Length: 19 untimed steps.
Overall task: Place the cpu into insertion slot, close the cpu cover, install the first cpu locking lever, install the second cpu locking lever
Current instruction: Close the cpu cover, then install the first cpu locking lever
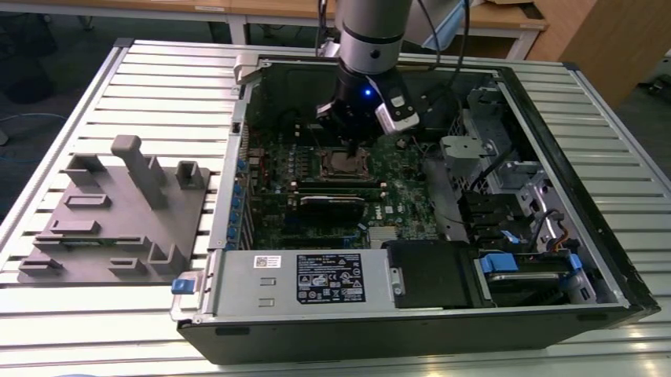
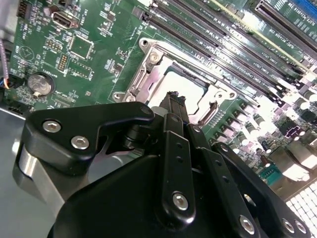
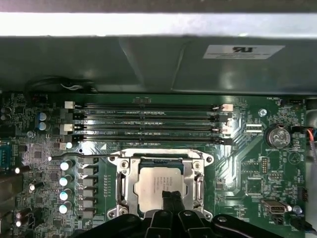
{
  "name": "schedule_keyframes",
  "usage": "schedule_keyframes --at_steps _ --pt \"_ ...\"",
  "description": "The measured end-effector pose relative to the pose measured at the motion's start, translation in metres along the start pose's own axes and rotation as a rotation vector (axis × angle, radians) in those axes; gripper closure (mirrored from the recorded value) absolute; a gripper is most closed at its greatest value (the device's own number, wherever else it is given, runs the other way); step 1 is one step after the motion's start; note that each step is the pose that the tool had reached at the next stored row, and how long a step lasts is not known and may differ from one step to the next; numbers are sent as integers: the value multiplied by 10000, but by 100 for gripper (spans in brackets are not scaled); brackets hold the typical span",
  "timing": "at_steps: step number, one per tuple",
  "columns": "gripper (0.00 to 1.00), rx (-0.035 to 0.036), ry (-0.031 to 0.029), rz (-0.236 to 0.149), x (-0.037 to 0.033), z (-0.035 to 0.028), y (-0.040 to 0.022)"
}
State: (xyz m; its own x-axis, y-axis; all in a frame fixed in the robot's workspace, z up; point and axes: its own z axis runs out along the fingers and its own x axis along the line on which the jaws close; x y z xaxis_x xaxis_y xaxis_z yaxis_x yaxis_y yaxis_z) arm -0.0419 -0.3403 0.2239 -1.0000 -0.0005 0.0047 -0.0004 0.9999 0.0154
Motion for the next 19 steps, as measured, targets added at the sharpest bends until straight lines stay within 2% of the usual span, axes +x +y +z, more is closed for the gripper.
schedule_keyframes --at_steps 5,19 --pt "89 1 1 0 41 29 -1" --pt "89 0 0 1 46 34 0"
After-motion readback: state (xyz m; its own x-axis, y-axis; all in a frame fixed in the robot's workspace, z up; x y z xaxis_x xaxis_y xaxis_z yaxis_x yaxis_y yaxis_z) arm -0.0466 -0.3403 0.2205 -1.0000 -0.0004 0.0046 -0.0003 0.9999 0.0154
